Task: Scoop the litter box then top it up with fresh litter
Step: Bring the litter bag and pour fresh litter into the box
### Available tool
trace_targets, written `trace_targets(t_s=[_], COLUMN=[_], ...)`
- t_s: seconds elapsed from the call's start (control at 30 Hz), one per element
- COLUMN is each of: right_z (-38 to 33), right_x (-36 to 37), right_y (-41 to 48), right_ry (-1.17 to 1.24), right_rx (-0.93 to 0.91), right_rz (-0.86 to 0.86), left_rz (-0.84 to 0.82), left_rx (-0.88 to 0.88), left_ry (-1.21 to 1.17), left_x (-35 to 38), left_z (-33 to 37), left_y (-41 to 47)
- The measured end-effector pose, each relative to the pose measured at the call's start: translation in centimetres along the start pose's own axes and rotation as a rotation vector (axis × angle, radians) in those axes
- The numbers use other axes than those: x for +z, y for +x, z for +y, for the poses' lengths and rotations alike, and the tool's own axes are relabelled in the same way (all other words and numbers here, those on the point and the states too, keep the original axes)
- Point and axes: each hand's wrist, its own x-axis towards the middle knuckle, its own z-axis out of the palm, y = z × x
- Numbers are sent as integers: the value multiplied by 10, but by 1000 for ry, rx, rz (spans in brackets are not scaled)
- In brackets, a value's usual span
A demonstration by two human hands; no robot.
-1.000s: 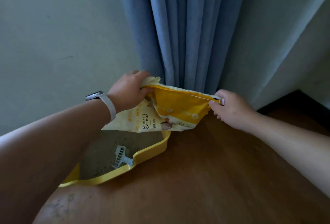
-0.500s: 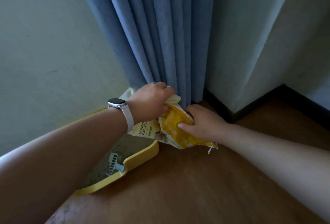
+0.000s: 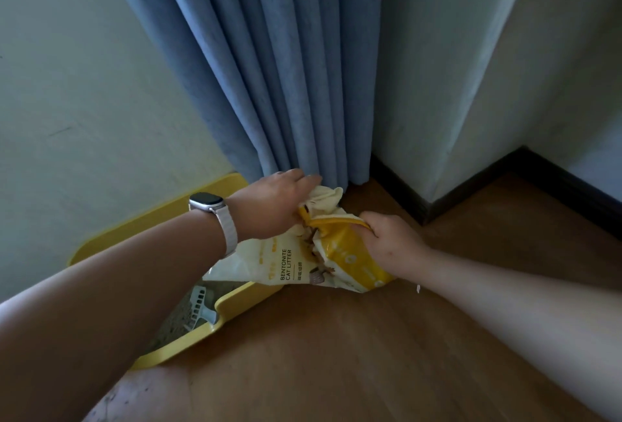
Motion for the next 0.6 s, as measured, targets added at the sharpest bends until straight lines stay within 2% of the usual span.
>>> trace_targets(t_s=[0.2, 0.33, 0.5, 0.6], right_z=[29, 49, 55, 37], right_x=[-5, -6, -13, -29], right_y=[-8, -17, -11, 1], right_ry=[-80, -143, -185, -68], right_rx=[82, 203, 219, 215], right_rz=[-30, -119, -295, -253], left_rz=[23, 62, 98, 117], left_rx=[-162, -224, -222, -217], left_ry=[-103, -126, -138, -143], left_x=[4, 3, 0, 2], left_z=[-4, -8, -3, 0], left_y=[6, 9, 14, 15])
